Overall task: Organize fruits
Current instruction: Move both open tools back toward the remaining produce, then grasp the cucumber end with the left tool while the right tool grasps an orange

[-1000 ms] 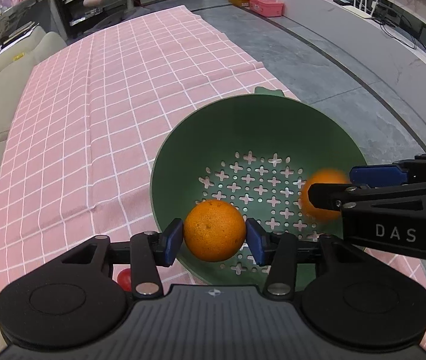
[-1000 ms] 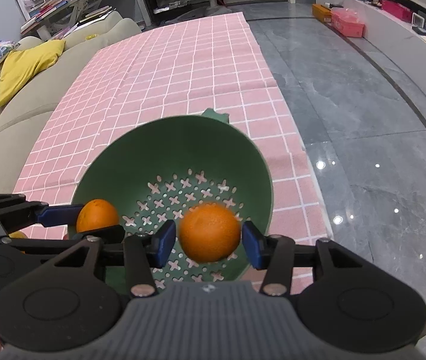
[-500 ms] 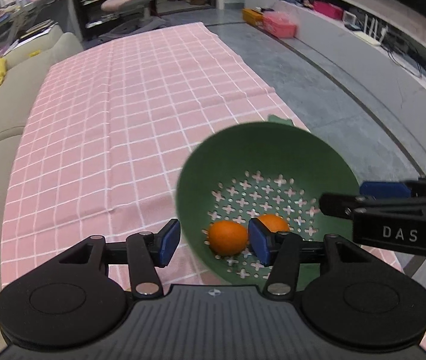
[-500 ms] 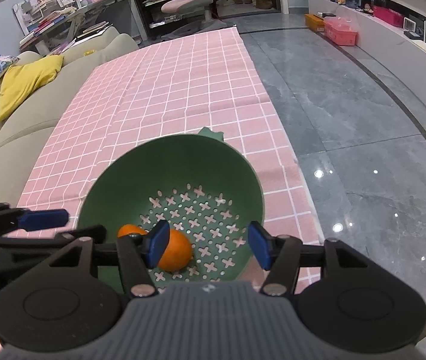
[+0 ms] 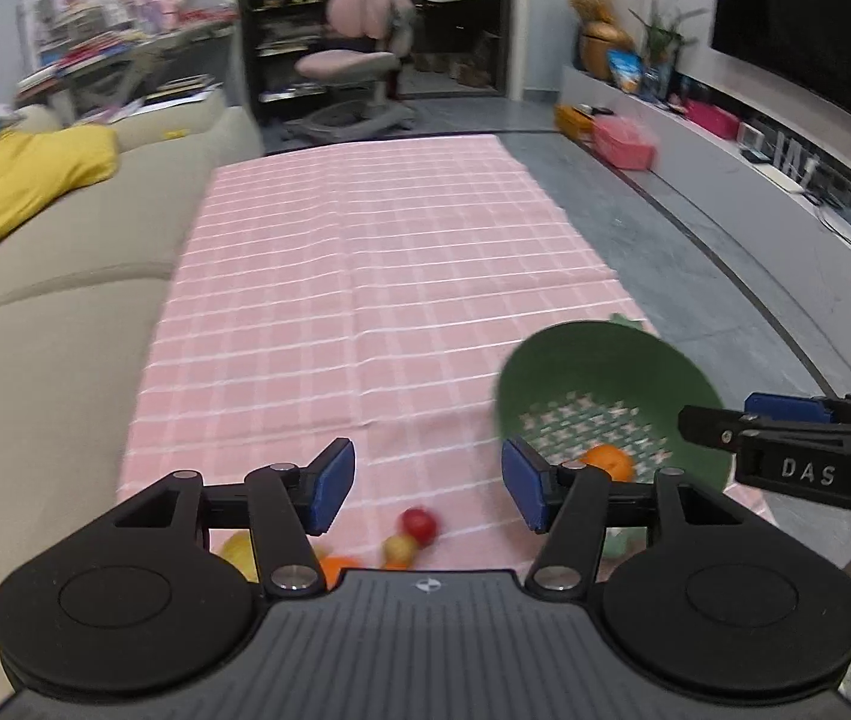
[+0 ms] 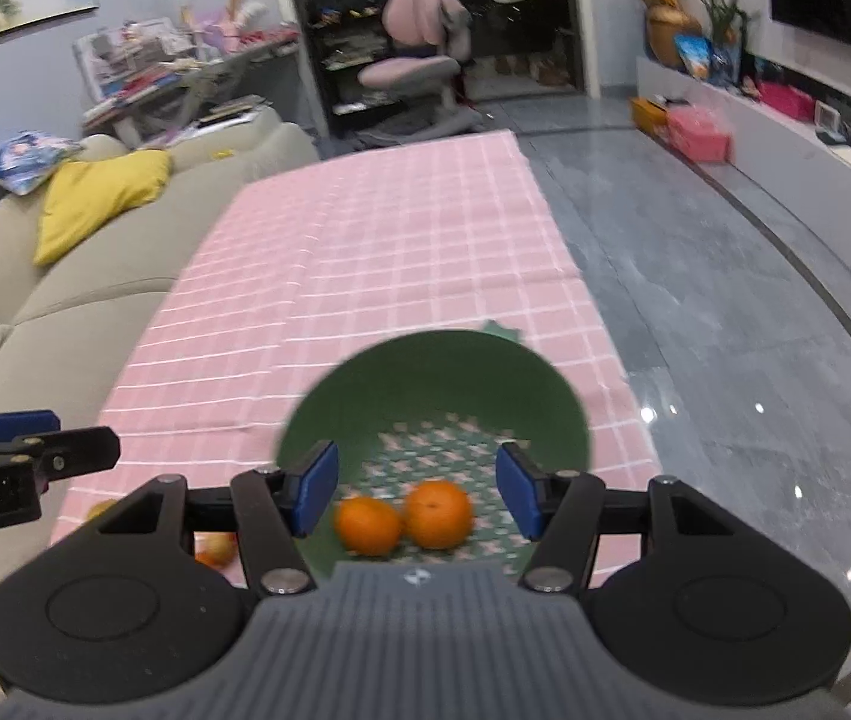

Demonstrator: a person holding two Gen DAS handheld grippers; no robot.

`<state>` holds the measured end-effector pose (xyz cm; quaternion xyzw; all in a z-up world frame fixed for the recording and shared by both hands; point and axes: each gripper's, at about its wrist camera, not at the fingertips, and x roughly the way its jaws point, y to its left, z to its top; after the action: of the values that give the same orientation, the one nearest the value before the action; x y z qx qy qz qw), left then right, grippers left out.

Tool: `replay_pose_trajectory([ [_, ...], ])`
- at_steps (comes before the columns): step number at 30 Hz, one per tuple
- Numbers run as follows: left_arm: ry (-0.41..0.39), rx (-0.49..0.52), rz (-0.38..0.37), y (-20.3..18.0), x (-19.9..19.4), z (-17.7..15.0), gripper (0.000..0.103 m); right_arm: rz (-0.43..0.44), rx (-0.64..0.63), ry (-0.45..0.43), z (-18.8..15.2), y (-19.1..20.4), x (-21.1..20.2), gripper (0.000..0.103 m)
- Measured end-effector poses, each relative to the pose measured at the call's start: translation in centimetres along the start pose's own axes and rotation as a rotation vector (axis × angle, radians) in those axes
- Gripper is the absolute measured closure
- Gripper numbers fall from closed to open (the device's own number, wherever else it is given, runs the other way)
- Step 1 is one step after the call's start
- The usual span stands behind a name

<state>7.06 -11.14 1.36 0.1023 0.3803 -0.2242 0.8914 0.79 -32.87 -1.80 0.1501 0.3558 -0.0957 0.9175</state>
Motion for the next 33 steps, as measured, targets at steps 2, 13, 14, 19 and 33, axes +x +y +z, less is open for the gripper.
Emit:
replay_pose_trajectory([
  [2,-0.008,-0.034,0.023,1.9,-1.5,-1.2,0.036,0.018,-0.020,-0.012,-0.4,1.5,-0.8,0.046],
  [13,0.031,-0.162,0.120,10.2,-5.7,-9.1,0.034,0.093,-0.159,0.011,-4.3,8.7,-2.8,0.043],
  [14,0.037,-0.171,0.122,10.6,-5.8,-9.7,0.034,0.099,-0.172,0.017,-4.7,9.2,-2.8,0.043],
  [19,0.068,-0.202,0.119,11.5,-4.7,-11.7,0.034,0.121,-0.235,0.050,-6.0,11.3,-2.0,0.043],
  [33,0.122,-0.120,0.102,11.1,1.0,-11.8,0.034,0.136,-0.260,0.151,-7.0,12.3,2.6,0.043],
])
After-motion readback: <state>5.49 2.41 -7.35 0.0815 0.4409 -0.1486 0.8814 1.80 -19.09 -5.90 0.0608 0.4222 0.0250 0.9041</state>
